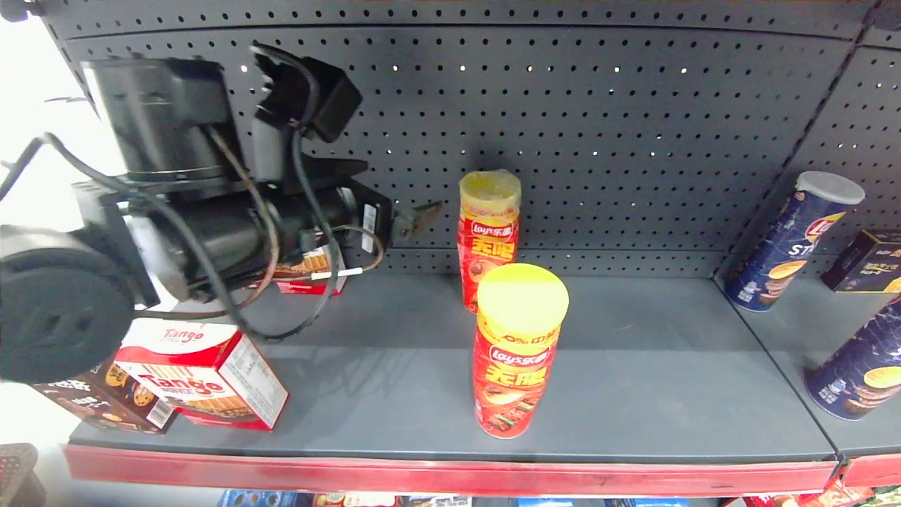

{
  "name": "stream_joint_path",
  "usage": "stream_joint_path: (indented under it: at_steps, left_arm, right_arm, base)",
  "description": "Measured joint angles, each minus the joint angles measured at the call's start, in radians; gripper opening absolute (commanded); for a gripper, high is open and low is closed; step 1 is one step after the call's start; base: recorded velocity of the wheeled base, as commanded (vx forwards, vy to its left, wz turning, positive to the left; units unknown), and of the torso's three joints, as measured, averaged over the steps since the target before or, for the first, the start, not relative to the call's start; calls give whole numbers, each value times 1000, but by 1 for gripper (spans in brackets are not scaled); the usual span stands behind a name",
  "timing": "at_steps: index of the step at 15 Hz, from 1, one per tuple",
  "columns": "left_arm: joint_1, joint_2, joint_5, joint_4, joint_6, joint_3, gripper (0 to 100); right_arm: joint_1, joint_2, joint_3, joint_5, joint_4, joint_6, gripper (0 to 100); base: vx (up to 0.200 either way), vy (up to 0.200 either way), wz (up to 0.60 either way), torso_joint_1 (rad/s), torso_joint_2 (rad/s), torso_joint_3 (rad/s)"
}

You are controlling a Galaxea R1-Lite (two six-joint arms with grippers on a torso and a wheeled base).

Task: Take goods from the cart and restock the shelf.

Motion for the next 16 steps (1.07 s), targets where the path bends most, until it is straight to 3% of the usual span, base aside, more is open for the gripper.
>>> stream_joint_path:
  at_steps: [5, 8, 11, 14, 16]
  left_arm:
    - [-30, -448, 9, 26, -27, 336, 100]
    - [23, -771, 9, 99, -41, 477, 100]
    - [217, -1076, -20, 147, -91, 721, 100]
    - [429, -1315, -126, 167, -150, 949, 100]
    - [501, -1437, -185, 221, -169, 1047, 100]
  right_arm:
    - [0, 0, 0, 0, 0, 0, 100]
    - [0, 0, 0, 0, 0, 0, 100]
    - [0, 0, 0, 0, 0, 0, 100]
    - [0, 0, 0, 0, 0, 0, 100]
    - [0, 0, 0, 0, 0, 0, 100]
  base:
    - [0, 0, 0, 0, 0, 0]
    - [0, 0, 0, 0, 0, 0]
    - [0, 0, 0, 0, 0, 0]
    - [0, 0, 0, 0, 0, 0]
    - [0, 0, 0, 0, 0, 0]
